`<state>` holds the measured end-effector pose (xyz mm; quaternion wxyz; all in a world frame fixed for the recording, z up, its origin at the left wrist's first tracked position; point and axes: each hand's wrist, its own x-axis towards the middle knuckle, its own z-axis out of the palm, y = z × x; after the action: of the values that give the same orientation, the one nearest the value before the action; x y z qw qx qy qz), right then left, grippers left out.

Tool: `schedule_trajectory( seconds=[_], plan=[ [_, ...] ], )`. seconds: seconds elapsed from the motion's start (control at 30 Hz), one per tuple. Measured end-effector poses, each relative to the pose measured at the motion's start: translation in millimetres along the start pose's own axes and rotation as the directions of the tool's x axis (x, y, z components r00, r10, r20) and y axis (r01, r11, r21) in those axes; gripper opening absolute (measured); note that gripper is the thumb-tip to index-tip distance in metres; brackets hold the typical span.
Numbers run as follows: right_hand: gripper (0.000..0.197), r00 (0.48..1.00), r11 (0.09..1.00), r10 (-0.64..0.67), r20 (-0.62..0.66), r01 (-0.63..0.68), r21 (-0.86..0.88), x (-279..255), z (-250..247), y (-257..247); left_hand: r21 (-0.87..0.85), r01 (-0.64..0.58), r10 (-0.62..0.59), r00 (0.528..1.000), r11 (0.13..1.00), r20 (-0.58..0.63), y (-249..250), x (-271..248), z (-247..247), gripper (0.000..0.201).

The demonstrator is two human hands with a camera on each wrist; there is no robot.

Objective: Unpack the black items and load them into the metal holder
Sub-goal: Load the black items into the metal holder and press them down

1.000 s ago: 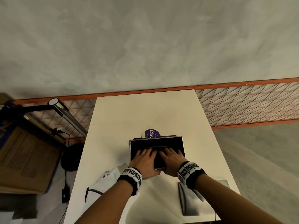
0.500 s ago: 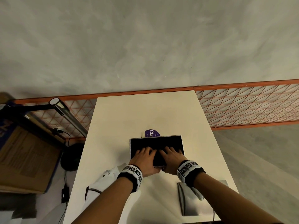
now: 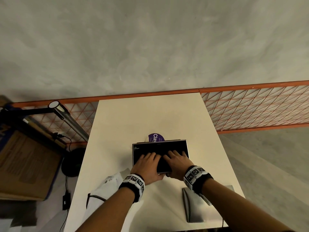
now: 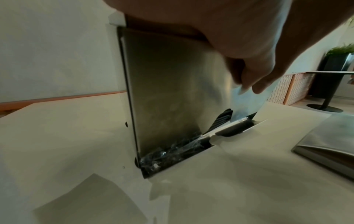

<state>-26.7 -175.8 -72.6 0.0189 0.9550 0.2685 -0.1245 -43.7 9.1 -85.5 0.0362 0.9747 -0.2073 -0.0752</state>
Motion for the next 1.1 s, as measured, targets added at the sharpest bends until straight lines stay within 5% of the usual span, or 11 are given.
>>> schedule_trajectory(
  seconds=[0.33,0.53,0.7,0.87,1.1],
  plan=[
    [0.081,0.999,0.999,-0.036,-0.026,0.035,-0.04,1,-7,2,0.004,-0.009,0.009,0.998,1.0,-0.058,0,0,-5,0.077],
    [0.074,0.981,0.998,-0.067,-0.181,0.063,-0.029,-6,-10,-1,0.03,0.022,-0.019,0.995,0.999,-0.099,-2,3,-8,0.077],
    [0.055,0.996,0.998,-0.062,-0.061,0.063,-0.001,-9,0,-2,0.027,-0.008,0.009,1.0,1.0,-0.011,-2,8,-10,0.061],
    [0.063,1.0,1.0,0.0,-0.024,0.0,0.019,-4,-2,-2,0.023,0.009,-0.01,1.0,1.0,0.024,-3,11,-7,0.071],
    [0.059,0.997,0.997,-0.076,-0.032,0.076,0.009,2,2,-2,-0.073,0.03,-0.027,0.999,0.997,0.041,-5,13,-3,0.079]
  ],
)
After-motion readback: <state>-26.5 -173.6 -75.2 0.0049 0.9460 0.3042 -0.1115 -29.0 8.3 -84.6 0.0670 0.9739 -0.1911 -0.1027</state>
